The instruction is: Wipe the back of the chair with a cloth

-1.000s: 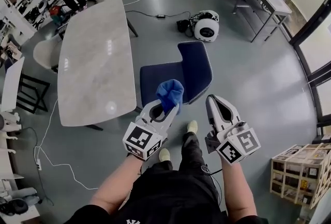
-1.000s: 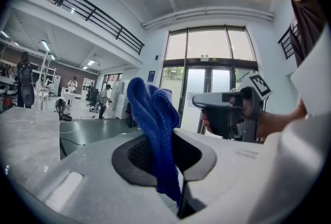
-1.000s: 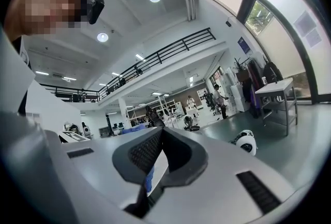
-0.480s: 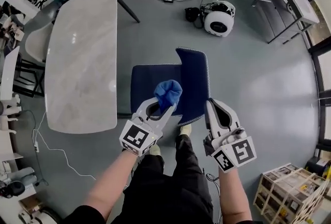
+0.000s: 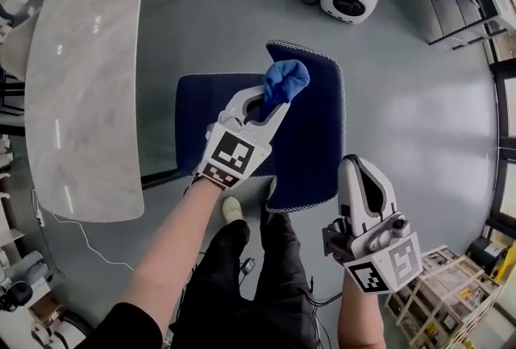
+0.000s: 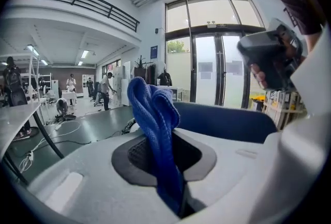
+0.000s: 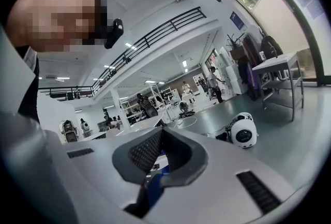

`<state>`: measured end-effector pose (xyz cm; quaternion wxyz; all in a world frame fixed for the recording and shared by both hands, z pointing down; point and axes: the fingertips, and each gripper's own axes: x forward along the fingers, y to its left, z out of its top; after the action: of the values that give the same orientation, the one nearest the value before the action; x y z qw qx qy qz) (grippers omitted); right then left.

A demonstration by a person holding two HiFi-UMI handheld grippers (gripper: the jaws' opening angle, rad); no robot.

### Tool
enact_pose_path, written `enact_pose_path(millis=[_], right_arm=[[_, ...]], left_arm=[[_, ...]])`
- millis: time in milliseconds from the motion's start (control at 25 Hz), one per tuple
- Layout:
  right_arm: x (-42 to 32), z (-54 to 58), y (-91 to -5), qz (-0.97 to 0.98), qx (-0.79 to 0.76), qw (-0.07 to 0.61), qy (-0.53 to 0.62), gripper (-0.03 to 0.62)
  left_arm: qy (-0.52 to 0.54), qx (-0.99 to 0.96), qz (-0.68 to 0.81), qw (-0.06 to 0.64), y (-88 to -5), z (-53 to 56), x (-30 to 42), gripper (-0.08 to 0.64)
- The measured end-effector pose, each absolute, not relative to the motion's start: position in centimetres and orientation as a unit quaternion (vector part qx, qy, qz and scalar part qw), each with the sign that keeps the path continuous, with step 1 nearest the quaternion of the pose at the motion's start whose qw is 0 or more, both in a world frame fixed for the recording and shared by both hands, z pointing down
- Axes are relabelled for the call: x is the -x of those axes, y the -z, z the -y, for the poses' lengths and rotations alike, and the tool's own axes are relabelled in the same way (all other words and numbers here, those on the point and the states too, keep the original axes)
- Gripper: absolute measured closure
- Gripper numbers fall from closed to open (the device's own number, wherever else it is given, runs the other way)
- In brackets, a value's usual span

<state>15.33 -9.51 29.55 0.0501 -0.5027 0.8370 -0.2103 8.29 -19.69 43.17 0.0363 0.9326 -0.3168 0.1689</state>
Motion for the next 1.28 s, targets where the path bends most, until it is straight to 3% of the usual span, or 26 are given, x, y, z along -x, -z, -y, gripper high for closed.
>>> enact_pose_path(millis=[360,600,1280], right_arm=[[-16.8,11.6,-32.9,-0.824,0.528,0.048,0.2,0.578],[-17.3,10.1,-32.4,-0.808,0.549,0.042,0.211,0.578],[-14.9,5.2,-34.5,-0.792,0.573,0.045,0.208,0.578]], left_arm=[[-0.198,-0.951,0.235,-0.011,-48.8,25.7,-12.2,0.489],[-0.21,-0.967,0.136,-0.045,-48.3,17.3,-13.5,0.489],[-0.179,-0.98,0.085,-0.027,-48.8,4.5,-13.6,0.489]])
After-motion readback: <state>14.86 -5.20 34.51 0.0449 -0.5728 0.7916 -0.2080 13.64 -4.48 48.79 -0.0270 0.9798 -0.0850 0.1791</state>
